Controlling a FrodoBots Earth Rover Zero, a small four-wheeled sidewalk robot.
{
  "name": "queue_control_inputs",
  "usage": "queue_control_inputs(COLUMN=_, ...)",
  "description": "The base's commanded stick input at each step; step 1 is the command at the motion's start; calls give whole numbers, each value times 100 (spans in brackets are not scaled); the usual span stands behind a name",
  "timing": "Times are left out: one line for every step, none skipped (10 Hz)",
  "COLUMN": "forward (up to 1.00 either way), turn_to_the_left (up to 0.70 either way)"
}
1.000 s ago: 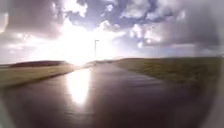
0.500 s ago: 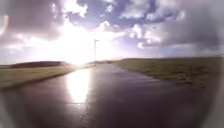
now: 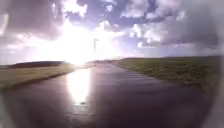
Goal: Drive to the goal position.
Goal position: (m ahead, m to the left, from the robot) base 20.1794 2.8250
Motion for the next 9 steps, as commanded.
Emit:
queue_control_inputs(forward=70, turn_to_the_left=0)
queue_control_inputs(forward=70, turn_to_the_left=0)
queue_control_inputs(forward=70, turn_to_the_left=0)
queue_control_inputs(forward=70, turn_to_the_left=0)
queue_control_inputs(forward=70, turn_to_the_left=0)
queue_control_inputs(forward=70, turn_to_the_left=0)
queue_control_inputs(forward=70, turn_to_the_left=0)
queue_control_inputs(forward=70, turn_to_the_left=0)
queue_control_inputs(forward=70, turn_to_the_left=0)
